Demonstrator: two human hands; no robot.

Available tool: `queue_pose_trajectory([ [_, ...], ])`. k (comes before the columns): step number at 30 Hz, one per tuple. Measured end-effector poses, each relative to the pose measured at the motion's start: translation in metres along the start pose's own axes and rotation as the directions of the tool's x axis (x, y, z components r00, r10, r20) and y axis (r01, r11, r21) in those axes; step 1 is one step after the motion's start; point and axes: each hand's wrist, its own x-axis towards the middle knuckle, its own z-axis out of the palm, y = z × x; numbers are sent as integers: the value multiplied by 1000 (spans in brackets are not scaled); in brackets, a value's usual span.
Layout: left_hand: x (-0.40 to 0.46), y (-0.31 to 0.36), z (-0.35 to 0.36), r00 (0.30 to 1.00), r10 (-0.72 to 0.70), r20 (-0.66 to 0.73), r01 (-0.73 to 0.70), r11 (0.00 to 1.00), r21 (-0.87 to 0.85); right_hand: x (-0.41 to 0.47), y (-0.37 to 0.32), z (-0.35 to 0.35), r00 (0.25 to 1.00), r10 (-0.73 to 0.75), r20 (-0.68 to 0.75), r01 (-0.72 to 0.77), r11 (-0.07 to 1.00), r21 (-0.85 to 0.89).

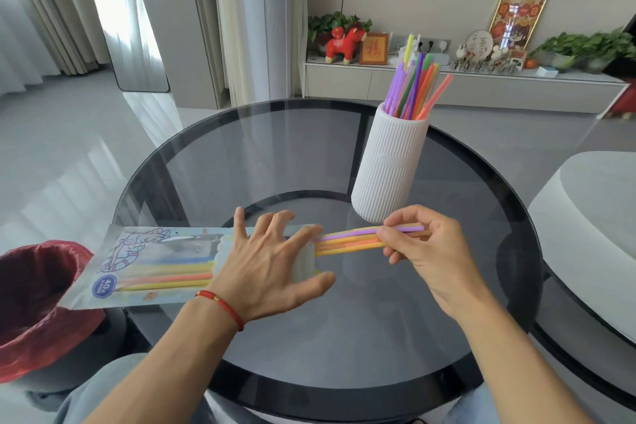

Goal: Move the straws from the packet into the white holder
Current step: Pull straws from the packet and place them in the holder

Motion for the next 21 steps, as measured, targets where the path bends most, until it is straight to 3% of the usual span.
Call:
queue_pose_trajectory([
  [9, 8, 7, 14, 999, -8, -49, 9, 1000, 28, -2, -14, -6, 997, 70, 40, -80, 924, 375],
  [13, 10, 7, 15, 998, -13, -62, 17, 999, 52, -6, -11, 11, 989, 89, 114, -137, 835, 533],
  [15, 10, 10, 13, 996, -7, -90, 10, 999, 33, -9, -7, 26, 982, 95, 165, -167, 850, 499],
  [17, 10, 16, 14, 996, 23, -89, -22, 1000, 12, -14, 0, 46, 974, 95, 203, -164, 919, 359],
  [21, 7, 19, 21, 998, 13, -59, -14, 1000, -19, -11, 8, 65, 998, 64, 12, -65, 982, 177],
])
